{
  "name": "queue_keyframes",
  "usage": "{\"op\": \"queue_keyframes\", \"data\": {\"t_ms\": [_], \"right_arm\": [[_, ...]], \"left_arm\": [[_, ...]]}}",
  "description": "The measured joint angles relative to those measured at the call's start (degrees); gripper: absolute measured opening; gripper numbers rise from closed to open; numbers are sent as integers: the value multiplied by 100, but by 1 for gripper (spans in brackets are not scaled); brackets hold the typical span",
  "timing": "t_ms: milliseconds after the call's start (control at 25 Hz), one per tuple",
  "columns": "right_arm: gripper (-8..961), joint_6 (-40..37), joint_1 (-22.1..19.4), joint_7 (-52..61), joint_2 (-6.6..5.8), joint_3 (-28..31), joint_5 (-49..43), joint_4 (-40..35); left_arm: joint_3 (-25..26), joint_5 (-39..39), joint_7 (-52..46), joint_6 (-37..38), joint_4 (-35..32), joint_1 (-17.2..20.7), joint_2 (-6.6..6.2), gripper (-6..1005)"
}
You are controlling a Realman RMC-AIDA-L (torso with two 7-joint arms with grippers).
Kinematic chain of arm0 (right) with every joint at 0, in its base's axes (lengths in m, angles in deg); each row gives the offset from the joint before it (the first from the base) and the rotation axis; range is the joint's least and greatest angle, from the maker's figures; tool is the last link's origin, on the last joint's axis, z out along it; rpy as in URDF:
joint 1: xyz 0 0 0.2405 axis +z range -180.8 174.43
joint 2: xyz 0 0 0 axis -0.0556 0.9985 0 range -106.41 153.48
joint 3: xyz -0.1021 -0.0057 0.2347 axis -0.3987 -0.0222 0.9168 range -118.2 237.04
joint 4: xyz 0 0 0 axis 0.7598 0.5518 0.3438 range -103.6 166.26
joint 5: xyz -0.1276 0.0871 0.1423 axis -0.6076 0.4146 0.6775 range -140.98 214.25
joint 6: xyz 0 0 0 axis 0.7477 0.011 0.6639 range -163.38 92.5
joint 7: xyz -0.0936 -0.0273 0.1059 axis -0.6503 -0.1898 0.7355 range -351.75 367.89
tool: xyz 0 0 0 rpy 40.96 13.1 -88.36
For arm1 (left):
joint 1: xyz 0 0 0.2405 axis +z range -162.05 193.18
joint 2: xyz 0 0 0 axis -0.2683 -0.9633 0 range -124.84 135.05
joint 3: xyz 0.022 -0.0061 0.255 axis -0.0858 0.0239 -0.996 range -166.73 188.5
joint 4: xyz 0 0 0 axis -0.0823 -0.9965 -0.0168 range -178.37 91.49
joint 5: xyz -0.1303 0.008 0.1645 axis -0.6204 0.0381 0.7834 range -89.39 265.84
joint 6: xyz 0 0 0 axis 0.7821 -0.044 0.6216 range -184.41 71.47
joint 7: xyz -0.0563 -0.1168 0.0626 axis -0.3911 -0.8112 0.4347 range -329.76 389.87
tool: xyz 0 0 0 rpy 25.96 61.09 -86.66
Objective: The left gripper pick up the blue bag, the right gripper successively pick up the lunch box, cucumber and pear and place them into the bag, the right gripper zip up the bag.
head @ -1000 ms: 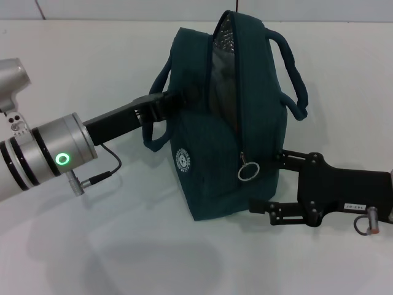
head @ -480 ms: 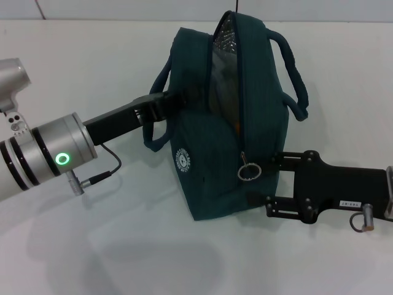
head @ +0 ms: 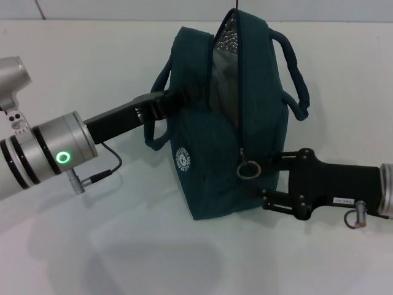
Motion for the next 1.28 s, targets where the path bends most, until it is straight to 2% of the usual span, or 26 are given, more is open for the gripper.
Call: {"op": "queue_keyframes", "data": {"t_ms": [280,720,840,1080,1280], "right_arm": [[436,320,65,-15,0,-545,409,-4],[41,417,14,-45,0,-584,632,-36],[12,416,10,-78,0,-586,634,-36],[14,272,-47,-92,-13,-568,639,-78],[16,78,-354,-108,-51,-535,642,-365]], "left_arm": [[0,-24,0,-2,0,31,-2,36],[-1,-36,0,3,0,52,-9,36],[-1,-36,0,5,0,52,-9,36],[-1,-37,0,7,2,75,-9,37],[-1,-43,0,7,4,119,-9,37]]}}
